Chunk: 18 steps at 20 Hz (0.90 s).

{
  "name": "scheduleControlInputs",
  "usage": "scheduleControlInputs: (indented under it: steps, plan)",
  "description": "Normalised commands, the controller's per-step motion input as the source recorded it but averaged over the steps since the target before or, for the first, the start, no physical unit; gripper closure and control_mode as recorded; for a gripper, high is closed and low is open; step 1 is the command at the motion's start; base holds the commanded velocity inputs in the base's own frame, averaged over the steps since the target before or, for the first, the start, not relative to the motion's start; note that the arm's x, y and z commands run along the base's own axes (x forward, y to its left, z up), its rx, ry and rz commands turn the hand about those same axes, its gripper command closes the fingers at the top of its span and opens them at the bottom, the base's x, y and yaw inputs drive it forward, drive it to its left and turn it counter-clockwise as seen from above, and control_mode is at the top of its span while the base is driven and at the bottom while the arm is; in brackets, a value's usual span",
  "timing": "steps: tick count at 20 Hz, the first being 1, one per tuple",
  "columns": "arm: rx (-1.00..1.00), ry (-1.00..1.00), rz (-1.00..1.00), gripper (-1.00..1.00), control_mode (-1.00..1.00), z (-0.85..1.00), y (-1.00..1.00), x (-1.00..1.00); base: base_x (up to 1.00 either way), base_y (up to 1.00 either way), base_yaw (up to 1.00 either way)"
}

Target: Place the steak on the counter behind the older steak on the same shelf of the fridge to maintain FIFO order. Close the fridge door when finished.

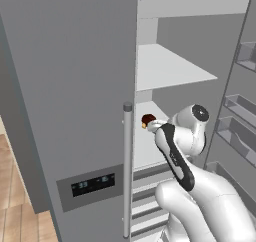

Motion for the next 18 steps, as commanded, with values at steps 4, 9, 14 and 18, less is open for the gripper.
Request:
scheduleControlInputs:
  steps: [4,9,14,18]
  plan:
    - [0.00,0.10,-0.02,-1.00,-1.00,0.87,0.00,-1.00,0.00,0.00,0.00]
    - [0.00,0.03,-0.01,-1.00,-1.00,0.30,0.02,-1.00,0.00,0.00,0.00]
    - [0.00,0.03,-0.01,-1.00,-1.00,0.10,0.00,-1.00,0.00,0.00,0.00]
    - [-0.01,0.00,0.00,-1.00,-1.00,-0.17,0.00,-1.00,0.00,0.00,0.00]
